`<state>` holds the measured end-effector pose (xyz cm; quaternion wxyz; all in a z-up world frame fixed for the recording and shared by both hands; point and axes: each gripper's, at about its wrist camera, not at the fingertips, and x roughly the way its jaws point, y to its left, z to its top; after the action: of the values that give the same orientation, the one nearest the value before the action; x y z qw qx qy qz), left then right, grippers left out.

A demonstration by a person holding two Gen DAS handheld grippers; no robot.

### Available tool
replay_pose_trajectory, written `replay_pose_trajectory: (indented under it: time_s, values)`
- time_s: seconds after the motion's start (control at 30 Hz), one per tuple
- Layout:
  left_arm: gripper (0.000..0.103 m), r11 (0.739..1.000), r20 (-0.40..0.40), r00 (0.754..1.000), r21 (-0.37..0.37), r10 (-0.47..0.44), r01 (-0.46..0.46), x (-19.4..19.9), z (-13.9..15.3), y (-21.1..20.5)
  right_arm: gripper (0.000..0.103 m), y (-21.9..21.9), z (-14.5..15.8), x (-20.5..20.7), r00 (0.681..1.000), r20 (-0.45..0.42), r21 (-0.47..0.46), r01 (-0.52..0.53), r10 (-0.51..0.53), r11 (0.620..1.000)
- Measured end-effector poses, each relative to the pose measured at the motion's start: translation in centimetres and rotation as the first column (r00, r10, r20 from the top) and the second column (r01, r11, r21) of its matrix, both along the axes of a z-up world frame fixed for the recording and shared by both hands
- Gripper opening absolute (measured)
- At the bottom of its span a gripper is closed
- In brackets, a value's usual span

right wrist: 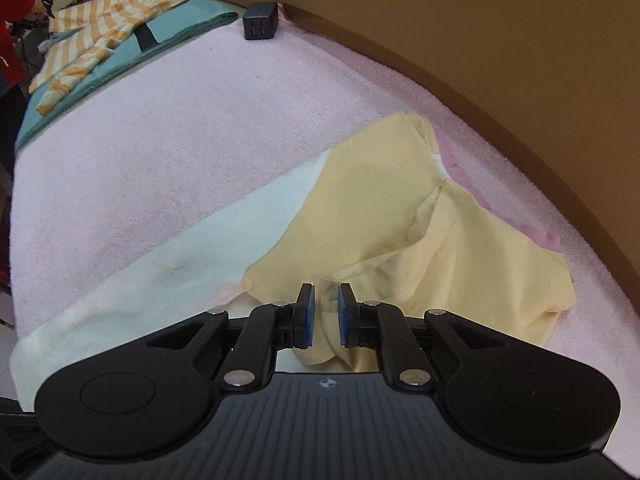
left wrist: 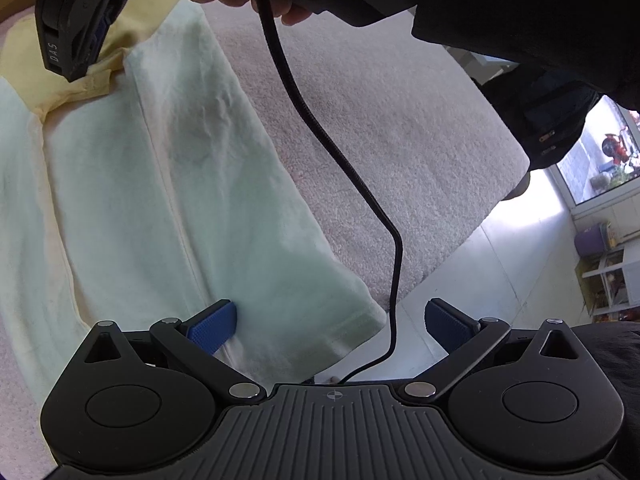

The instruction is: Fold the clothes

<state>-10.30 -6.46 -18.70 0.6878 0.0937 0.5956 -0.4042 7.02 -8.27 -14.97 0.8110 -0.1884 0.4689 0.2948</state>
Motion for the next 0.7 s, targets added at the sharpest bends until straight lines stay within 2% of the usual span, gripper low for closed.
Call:
replay_pose_trajectory:
  time_s: [0.1,0.17,0.27,0.4,0.5,0.57,0.6,0.63,0.7]
  values:
    - [0.103,1.0,-0.001,1.0,0.001,0.001,-0.001,0.0,0.0,0.0,0.012,-0.2,-0.4,0.2,1.0,-0.001,0.006,0.021,-0.021,1.0]
    - [0.103,1.0,-0.004,1.0,0.0,0.004,-0.004,0.0,0.0,0.1,0.004,-0.6,-0.2,0.1,0.999,0.002,0.033,0.042,-0.042,0.999]
    - [0.103,1.0,-0.005,1.0,-0.002,0.007,-0.007,0.0,0.0,0.2,0.004,-1.4,0.7,-0.4,0.999,0.023,0.077,0.046,-0.048,0.996]
    - [0.103,1.0,-0.006,1.0,-0.002,0.01,-0.01,0.0,0.1,0.2,0.004,-1.9,2.0,-2.2,0.996,0.051,0.137,-0.08,0.073,0.987]
    - [0.103,1.0,-0.008,1.0,0.001,0.012,-0.012,0.0,0.1,0.1,0.005,-0.8,0.9,-2.8,0.985,0.048,0.048,-0.169,0.167,0.984]
    - [0.103,1.0,-0.013,1.0,0.0,0.015,-0.015,0.1,0.1,0.2,0.014,-0.3,-0.2,-2.9,0.981,0.041,0.02,-0.188,0.187,0.982]
    - [0.103,1.0,-0.016,1.0,-0.001,0.017,-0.017,0.1,0.1,0.2,0.031,-0.3,-0.4,-2.9,0.982,0.036,0.037,-0.188,0.186,0.981]
    - [0.103,1.0,-0.018,1.0,-0.002,0.018,-0.018,0.2,0.1,0.3,0.038,-0.4,-0.4,-2.9,0.984,0.031,0.056,-0.178,0.176,0.983]
    - [0.103,0.999,-0.014,0.999,-0.013,0.033,-0.033,0.4,0.7,0.6,0.041,-1.3,0.6,-2.9,0.991,0.028,0.112,-0.134,0.132,0.985]
